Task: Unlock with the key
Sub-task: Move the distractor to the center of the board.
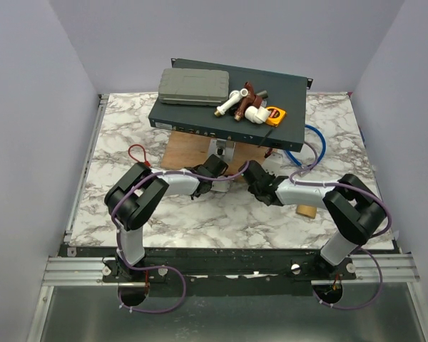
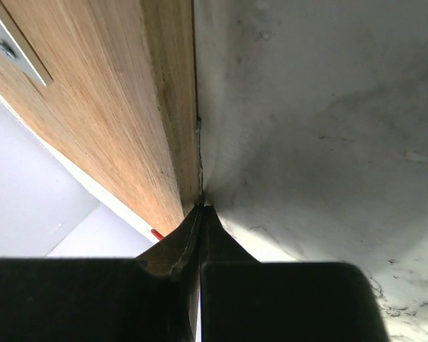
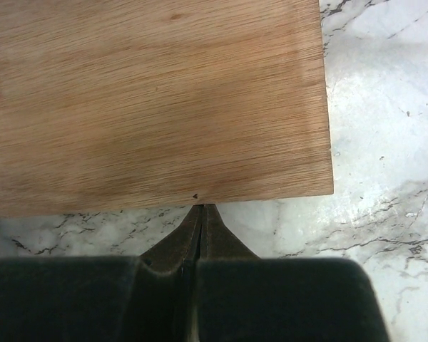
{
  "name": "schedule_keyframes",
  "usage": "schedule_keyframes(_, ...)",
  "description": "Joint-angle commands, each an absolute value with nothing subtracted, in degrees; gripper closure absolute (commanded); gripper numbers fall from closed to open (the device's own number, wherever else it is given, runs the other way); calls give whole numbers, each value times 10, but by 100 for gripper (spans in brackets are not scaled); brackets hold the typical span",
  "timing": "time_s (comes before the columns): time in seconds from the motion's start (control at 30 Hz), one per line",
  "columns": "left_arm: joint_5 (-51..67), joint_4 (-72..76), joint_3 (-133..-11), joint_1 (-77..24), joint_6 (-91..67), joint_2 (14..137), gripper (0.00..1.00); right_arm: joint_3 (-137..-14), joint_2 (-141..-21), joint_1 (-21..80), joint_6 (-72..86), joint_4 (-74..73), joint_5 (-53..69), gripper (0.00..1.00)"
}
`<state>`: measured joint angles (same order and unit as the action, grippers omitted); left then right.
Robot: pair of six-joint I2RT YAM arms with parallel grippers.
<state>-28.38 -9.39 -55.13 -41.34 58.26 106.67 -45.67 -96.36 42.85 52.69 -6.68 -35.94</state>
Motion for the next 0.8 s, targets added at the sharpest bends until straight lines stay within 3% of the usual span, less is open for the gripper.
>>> schedule_keyframes(0.0, -236, 2, -589, -392, 616, 1098, 100, -405, -1029, 377, 517, 28, -398, 99)
schedule_keyframes(0.17, -219, -36, -574, -392, 593, 1072, 100, -396, -1059, 416, 522, 10, -408, 99)
schedule_keyframes(0.53, -209, -67, -601, -394, 577, 1097, 100, -410, -1091, 393, 547, -34, -323, 99)
schedule_keyframes(0.77, -195, -58, -562, -397, 567, 1071, 100, -438, -1118, 453, 605, -104, -389, 99)
